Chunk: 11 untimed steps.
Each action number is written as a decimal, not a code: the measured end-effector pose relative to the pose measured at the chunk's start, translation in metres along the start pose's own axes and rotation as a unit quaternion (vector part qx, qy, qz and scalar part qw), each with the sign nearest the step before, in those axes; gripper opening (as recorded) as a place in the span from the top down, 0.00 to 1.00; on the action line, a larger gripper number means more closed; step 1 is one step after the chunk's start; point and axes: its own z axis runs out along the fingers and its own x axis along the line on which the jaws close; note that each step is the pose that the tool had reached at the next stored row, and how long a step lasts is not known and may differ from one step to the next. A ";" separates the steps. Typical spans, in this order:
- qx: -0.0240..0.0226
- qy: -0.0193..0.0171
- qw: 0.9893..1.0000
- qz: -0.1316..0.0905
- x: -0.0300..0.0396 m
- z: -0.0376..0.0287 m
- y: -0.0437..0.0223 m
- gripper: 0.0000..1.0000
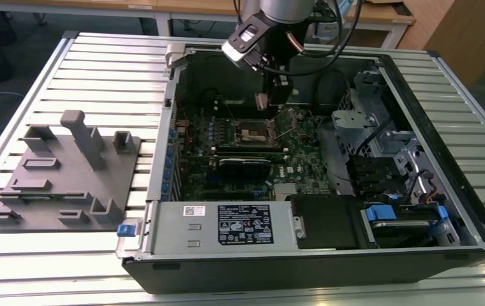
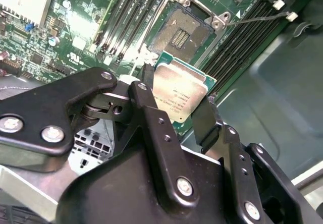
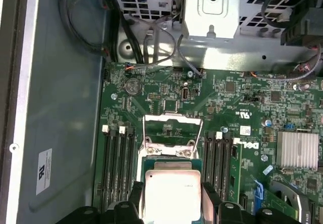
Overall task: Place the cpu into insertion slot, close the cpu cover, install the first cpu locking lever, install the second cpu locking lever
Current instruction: 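Place the cpu into insertion slot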
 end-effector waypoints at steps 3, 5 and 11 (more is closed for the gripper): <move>-0.001 0.001 1.000 -0.006 -0.0004 0.0028 -0.0011 0.46; -0.002 0.002 1.000 -0.009 -0.0012 0.0051 -0.0026 0.46; -0.003 0.002 1.000 -0.011 -0.0038 0.0119 -0.0064 0.46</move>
